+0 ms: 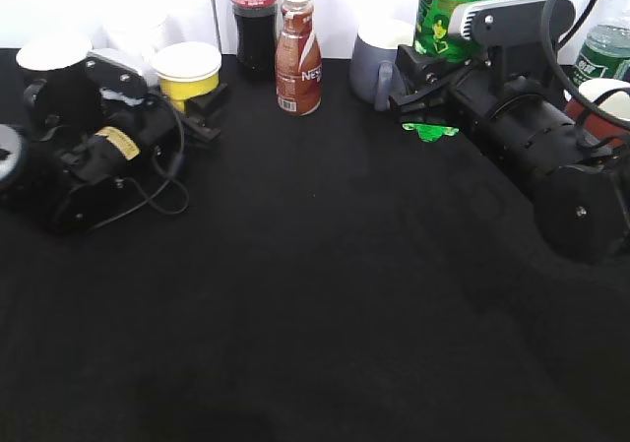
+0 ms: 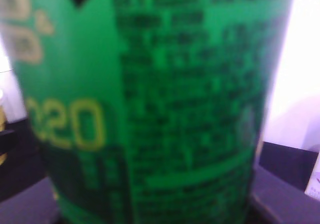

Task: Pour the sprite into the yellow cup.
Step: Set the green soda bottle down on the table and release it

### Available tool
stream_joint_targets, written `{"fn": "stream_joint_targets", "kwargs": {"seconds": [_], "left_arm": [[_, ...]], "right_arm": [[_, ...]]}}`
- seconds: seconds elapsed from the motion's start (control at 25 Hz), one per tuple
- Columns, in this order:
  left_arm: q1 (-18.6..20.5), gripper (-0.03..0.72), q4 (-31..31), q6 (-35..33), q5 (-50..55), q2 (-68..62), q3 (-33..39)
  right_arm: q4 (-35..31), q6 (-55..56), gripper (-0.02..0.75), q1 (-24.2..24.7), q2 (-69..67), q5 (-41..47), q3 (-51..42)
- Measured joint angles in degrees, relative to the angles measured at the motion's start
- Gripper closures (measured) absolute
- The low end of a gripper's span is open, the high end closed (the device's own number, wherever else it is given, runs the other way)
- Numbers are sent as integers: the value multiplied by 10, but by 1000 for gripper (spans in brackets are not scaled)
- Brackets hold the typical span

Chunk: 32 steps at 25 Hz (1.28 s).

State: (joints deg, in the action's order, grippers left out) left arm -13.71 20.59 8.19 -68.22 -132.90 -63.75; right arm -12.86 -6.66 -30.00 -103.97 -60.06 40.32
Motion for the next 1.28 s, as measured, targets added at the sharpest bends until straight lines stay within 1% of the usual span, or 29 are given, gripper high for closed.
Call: {"fn": "stream_joint_targets", "kwargs": {"seconds": [0.12, 0.28, 0.36, 0.4, 0.48, 0.6, 0.68, 0.76, 0.8, 0.88, 0.92, 1.0, 1.08, 1.12, 1.16, 1.2, 1.24, 1.28], "left_arm": [[0, 286, -12, 1, 19, -9, -17], [0, 196, -13, 20, 50, -9, -17], [0, 119, -12, 29, 83, -6, -18], [0, 99, -12, 31, 92, 2, -10], [0, 92, -14, 34, 108, 29, 27], [0, 92, -21, 35, 123, 82, 109], [0, 92, -24, 35, 146, 150, 180], [-3, 94, -25, 35, 201, 243, 240], [-9, 96, -26, 35, 248, 294, 255], [-14, 97, -25, 35, 353, 385, 261], [-14, 98, -26, 35, 388, 421, 261], [-14, 99, -25, 35, 434, 474, 262], [-14, 102, -25, 35, 446, 500, 262], [-14, 104, -25, 35, 449, 501, 262], [-14, 103, -25, 35, 453, 501, 262], [-14, 103, -25, 35, 455, 501, 262], [-14, 103, -25, 35, 456, 501, 262], [-14, 103, -25, 35, 456, 502, 262]], "right_arm": [[0, 0, 324, 0, 0, 0, 0], [0, 0, 324, 0, 0, 0, 0], [0, 0, 324, 0, 0, 0, 0], [0, 0, 324, 0, 0, 0, 0], [-9, 0, 324, 0, 0, 1, 0], [-66, -8, 325, 8, 0, -2, 1], [-71, -11, 325, 37, -6, -5, 14], [-76, -7, 325, 75, -36, -10, 40], [-79, -5, 325, 85, -58, -11, 54], [-77, -4, 325, 85, -109, -11, 91], [-75, -3, 325, 85, -137, -11, 109], [-75, -2, 325, 85, -186, -19, 139], [-75, -2, 325, 85, -206, -28, 149], [-75, -2, 314, 85, -206, -30, 150], [-75, -2, 272, 85, -206, -32, 150], [-76, -2, 202, 85, -206, -32, 150], [-76, -2, 154, 85, -206, -41, 151], [-76, -2, 133, 83, -204, -49, 151]]}}
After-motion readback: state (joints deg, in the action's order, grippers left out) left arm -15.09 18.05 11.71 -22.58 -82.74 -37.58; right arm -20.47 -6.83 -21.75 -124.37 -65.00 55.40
